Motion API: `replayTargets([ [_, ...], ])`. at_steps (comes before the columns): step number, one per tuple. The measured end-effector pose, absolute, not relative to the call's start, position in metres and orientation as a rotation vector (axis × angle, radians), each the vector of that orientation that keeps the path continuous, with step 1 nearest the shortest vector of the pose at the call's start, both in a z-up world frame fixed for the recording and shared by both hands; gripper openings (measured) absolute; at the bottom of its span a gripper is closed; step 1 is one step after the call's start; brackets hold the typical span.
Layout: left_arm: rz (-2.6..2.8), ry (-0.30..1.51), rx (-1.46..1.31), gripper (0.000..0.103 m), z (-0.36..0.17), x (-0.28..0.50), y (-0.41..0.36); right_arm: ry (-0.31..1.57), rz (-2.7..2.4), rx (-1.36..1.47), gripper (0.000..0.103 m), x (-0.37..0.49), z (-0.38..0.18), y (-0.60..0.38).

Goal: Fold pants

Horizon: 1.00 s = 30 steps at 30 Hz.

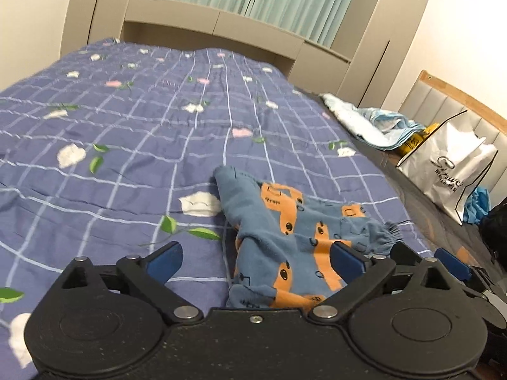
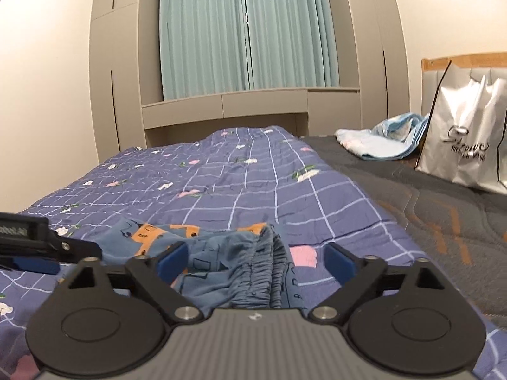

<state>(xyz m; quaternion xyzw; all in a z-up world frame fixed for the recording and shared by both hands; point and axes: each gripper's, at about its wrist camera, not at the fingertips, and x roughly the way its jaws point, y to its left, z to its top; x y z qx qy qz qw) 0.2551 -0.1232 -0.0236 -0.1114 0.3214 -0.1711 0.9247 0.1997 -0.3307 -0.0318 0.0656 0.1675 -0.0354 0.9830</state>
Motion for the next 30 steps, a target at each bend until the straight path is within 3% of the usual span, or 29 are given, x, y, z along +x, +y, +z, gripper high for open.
replayTargets([
  [12,-0.336,0.569,-0.205,0.102,0.008,0.185,-0.097,0.283,-0.062,0.152,0.103,0.142,-0.005,-0.314],
  [30,-0.329,0.526,-0.09,0.102,0.002,0.097,-0.069,0.327,-0.058,0.092,0.103,0.057,0.001,-0.279],
])
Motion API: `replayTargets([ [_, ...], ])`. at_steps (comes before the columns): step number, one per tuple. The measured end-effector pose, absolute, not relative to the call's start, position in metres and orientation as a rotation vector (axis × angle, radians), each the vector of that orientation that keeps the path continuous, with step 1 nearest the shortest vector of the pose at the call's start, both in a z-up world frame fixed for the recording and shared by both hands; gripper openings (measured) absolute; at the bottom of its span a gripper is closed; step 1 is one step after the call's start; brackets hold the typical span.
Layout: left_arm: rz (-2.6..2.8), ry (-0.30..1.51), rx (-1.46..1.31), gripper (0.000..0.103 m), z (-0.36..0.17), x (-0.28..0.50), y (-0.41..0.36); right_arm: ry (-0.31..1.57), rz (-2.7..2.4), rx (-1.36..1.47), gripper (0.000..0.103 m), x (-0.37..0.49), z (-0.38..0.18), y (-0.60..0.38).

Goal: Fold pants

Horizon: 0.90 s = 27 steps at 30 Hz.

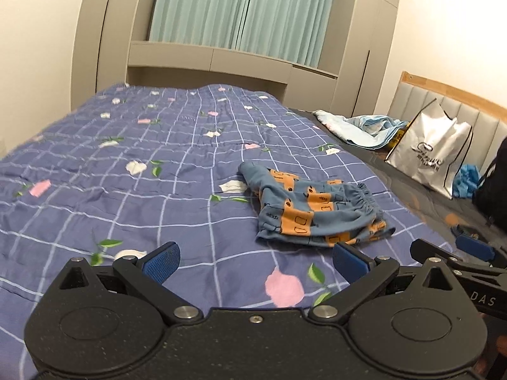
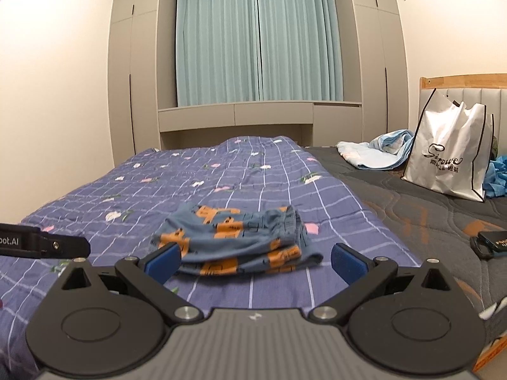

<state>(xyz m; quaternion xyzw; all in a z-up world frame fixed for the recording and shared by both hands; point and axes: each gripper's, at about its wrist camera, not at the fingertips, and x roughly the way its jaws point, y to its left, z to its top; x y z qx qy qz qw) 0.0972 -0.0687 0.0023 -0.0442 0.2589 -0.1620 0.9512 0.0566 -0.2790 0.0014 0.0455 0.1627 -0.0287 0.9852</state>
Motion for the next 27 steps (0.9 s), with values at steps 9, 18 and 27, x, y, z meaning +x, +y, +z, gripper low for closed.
replayTargets([
  [9,-0.308,0.525,-0.055,0.102,-0.001,0.083,-0.069,0.349,-0.065,0.088,0.103,0.04,-0.002,-0.276],
  [18,-0.299,0.525,-0.049,0.102,0.0,0.084,-0.07,0.347,-0.073,0.103,0.103,0.038,-0.002,-0.28],
  [27,-0.293,0.531,-0.042,0.102,-0.001,0.084,-0.071,0.352,-0.074,0.115,0.103,0.038,-0.003,-0.283],
])
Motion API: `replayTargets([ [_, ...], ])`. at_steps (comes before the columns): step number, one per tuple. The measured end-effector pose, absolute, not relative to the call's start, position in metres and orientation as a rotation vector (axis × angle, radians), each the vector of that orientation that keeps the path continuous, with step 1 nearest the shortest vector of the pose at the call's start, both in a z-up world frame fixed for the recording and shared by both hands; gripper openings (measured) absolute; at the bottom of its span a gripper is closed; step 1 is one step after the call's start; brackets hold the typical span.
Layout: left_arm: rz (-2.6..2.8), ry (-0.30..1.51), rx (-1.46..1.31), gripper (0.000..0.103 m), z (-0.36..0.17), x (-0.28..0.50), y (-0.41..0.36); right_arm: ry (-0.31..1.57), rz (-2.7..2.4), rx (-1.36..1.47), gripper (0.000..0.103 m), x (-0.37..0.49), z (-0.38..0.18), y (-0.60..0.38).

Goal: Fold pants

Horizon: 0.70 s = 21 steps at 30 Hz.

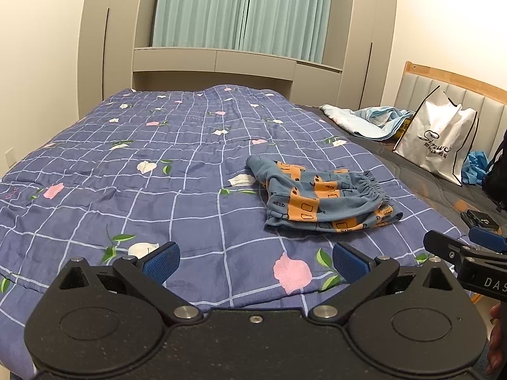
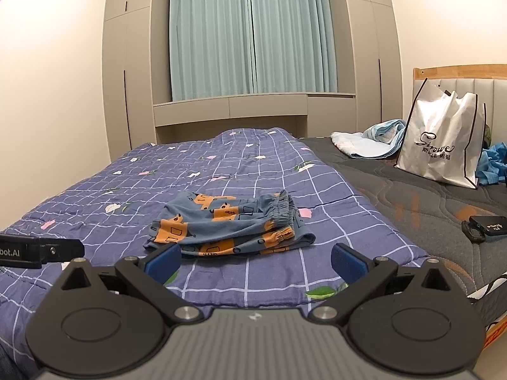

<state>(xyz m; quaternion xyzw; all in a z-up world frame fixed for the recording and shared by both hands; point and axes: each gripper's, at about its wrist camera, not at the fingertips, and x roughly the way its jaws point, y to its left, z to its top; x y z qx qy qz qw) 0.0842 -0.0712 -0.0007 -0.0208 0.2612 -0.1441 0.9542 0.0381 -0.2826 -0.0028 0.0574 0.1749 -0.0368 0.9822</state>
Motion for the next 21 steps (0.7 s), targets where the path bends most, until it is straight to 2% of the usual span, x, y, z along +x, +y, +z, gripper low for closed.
replayTargets([
  [21,-0.243,0.524,-0.017,0.102,0.0001,0.081,-0.0713,0.354,-0.074,0.115,0.103,0.0382,-0.0026,-0.2822],
])
